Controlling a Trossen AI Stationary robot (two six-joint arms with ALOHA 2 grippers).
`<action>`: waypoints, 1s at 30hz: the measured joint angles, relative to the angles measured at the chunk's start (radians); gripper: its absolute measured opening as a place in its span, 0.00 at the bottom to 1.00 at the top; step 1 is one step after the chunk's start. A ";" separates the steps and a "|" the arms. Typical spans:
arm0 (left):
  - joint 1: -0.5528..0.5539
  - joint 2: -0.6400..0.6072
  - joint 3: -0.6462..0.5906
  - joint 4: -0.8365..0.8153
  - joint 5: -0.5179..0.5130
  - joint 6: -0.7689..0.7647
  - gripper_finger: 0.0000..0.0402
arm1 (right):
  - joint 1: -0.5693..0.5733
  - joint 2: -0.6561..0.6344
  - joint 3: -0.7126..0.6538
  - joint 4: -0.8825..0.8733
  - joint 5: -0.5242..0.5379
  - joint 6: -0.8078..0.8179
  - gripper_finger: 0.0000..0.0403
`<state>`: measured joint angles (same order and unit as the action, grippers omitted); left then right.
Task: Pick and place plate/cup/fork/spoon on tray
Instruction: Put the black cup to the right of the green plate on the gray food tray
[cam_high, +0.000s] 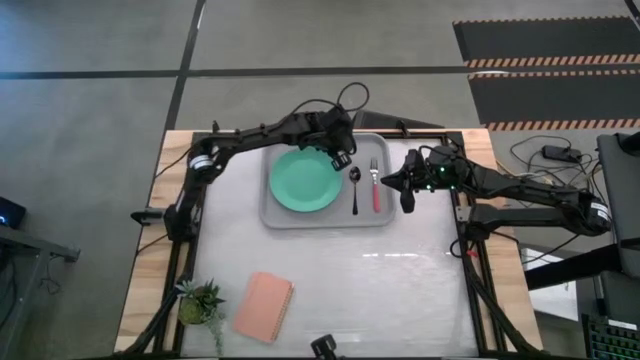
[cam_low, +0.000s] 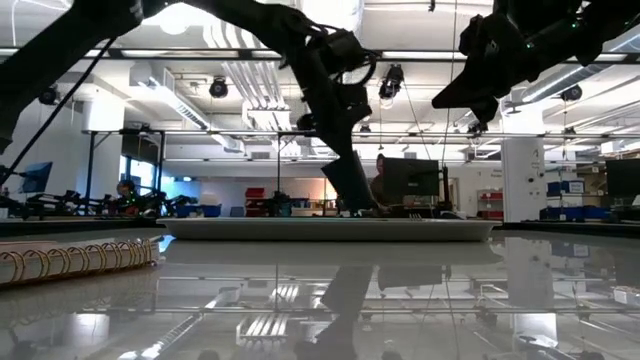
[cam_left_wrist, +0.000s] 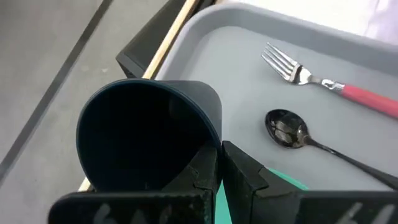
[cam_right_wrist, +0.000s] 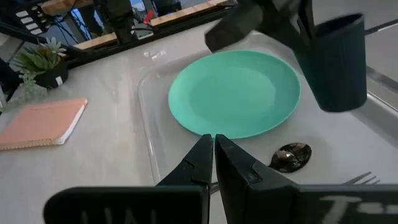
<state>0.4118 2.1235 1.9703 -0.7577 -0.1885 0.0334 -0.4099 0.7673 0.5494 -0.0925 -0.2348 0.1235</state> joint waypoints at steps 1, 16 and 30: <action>0.000 0.009 0.000 0.005 0.000 0.000 0.00 | 0.000 0.000 -0.001 0.000 0.000 -0.005 0.02; -0.002 0.034 -0.045 0.109 0.001 -0.029 0.00 | 0.000 0.000 -0.022 0.000 0.000 -0.004 0.02; -0.002 0.034 -0.066 0.121 0.001 -0.055 0.16 | 0.000 0.000 -0.029 0.000 0.000 -0.004 0.02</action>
<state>0.4103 2.1578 1.9045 -0.6364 -0.1875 -0.0212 -0.4103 0.7670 0.5205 -0.0925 -0.2348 0.1192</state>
